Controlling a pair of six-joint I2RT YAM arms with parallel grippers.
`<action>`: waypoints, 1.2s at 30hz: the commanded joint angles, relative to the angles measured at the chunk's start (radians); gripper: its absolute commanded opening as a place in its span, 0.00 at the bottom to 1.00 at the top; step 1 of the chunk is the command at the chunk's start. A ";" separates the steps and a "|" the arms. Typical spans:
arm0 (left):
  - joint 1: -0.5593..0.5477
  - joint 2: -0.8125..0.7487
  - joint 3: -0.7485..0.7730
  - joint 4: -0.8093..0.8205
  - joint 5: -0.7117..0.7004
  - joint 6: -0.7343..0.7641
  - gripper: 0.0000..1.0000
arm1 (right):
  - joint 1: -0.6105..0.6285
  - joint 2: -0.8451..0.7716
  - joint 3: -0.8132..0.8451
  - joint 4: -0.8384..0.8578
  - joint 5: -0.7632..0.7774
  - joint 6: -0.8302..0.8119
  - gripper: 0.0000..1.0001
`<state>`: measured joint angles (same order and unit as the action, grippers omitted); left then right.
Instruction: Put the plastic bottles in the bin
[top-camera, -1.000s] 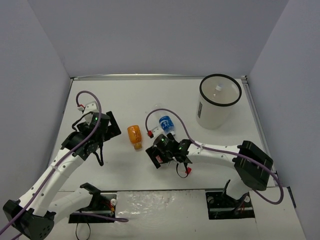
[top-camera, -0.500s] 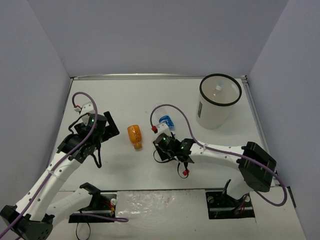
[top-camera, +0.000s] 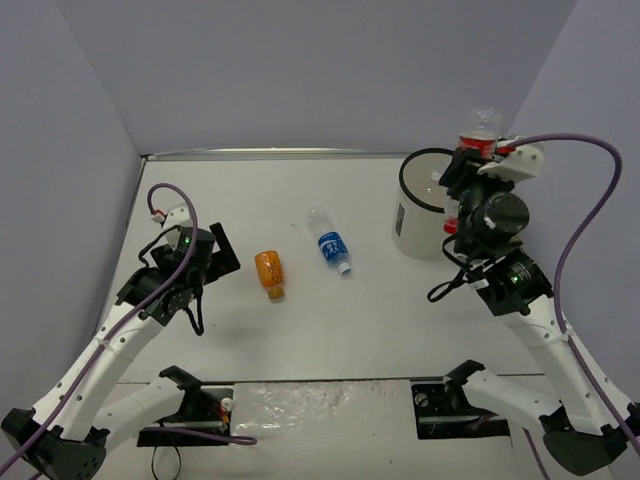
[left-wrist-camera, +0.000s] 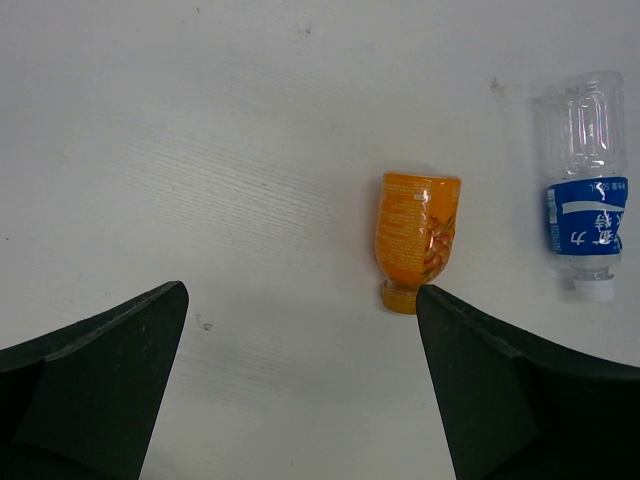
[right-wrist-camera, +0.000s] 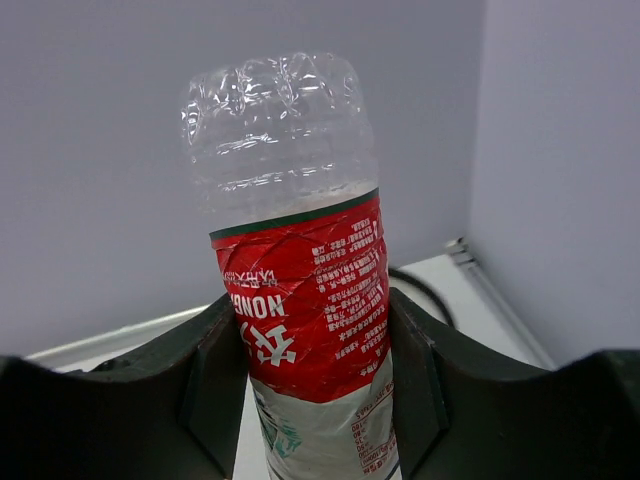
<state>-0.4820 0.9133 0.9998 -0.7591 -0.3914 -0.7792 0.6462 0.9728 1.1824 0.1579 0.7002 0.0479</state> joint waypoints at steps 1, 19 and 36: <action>0.010 0.013 0.011 0.073 0.023 0.040 0.97 | -0.219 0.086 0.067 0.242 -0.132 -0.183 0.35; 0.014 0.067 0.013 0.079 0.014 0.052 0.97 | -0.532 0.441 0.026 0.560 -0.584 -0.011 0.49; 0.016 -0.006 0.009 0.049 -0.009 0.031 0.97 | -0.500 0.233 0.081 0.252 -0.669 0.023 1.00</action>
<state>-0.4732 0.9110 0.9852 -0.7209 -0.3810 -0.7408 0.1092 1.2830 1.1616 0.4636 0.1669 0.0689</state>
